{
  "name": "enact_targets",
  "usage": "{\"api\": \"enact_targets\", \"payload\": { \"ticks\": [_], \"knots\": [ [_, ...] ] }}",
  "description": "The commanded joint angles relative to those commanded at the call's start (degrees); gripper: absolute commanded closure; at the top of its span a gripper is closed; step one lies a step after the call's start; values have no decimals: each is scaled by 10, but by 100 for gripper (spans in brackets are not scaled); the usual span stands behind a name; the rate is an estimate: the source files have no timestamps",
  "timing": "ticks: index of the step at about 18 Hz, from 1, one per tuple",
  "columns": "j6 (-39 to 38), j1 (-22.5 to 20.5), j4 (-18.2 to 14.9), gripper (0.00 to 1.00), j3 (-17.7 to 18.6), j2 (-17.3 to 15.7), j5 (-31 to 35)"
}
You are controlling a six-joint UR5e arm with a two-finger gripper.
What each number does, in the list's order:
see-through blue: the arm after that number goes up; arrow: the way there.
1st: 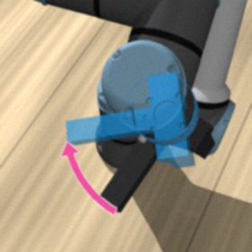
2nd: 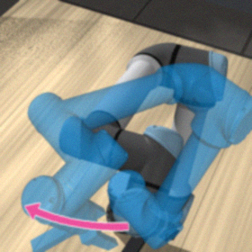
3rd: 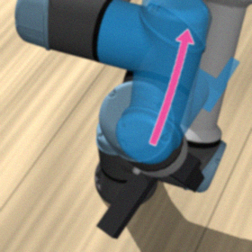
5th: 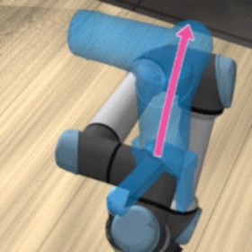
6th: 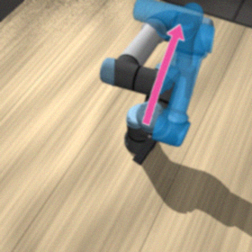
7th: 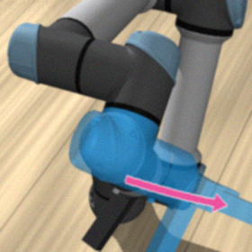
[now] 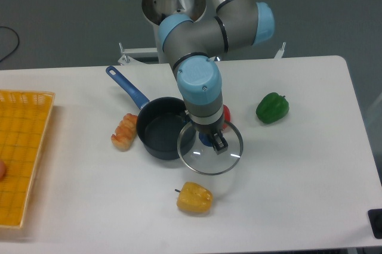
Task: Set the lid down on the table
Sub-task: 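Hold the glass lid by its knob and carry it away from the saucepan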
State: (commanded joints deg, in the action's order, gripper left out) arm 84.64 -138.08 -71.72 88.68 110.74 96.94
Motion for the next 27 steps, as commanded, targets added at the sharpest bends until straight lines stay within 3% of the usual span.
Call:
{"api": "enact_targets", "payload": {
  "ticks": [11,18,27],
  "knots": [
    [0,-11,12,40,4,0,-17],
    [0,-11,37,40,3,18,-15],
    [0,-13,40,40,-1,32,-11]
  ]
}}
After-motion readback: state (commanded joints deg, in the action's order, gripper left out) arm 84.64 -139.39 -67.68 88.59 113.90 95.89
